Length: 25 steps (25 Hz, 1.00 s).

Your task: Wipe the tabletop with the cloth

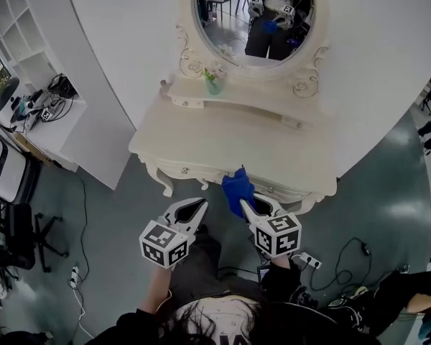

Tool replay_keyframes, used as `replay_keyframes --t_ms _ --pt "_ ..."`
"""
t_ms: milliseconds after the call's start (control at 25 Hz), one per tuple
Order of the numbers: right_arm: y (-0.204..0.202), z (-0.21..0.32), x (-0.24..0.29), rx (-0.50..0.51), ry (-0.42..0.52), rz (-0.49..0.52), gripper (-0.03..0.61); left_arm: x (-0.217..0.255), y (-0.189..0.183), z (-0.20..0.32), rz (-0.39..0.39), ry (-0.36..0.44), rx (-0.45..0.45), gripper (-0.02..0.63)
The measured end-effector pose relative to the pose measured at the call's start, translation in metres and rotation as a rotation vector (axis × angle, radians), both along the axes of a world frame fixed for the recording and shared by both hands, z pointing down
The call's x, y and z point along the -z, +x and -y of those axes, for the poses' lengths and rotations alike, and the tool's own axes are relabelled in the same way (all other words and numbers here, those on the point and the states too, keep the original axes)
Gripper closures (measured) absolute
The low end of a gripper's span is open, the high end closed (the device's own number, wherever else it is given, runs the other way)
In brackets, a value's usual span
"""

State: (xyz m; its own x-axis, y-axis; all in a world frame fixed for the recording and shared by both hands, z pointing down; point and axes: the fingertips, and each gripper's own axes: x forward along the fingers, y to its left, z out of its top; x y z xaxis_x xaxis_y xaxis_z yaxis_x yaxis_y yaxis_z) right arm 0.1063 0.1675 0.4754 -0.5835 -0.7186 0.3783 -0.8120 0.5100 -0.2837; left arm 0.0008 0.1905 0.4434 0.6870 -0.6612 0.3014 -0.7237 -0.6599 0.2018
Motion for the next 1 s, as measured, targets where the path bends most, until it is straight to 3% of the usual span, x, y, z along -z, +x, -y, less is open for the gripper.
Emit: replay_keyframes --t_ms 640,1000 --pt "-0.065 0.155 0.006 -0.151 -0.053 -0.05 0.491 0.002 -0.07 0.179 -0.007 -0.031 -0.178 0.614" --pt "-0.086 0.186 0.007 -0.209 -0.066 -0.105 0.491 0.003 -0.089 0.226 -0.067 -0.032 -0.244 0.614"
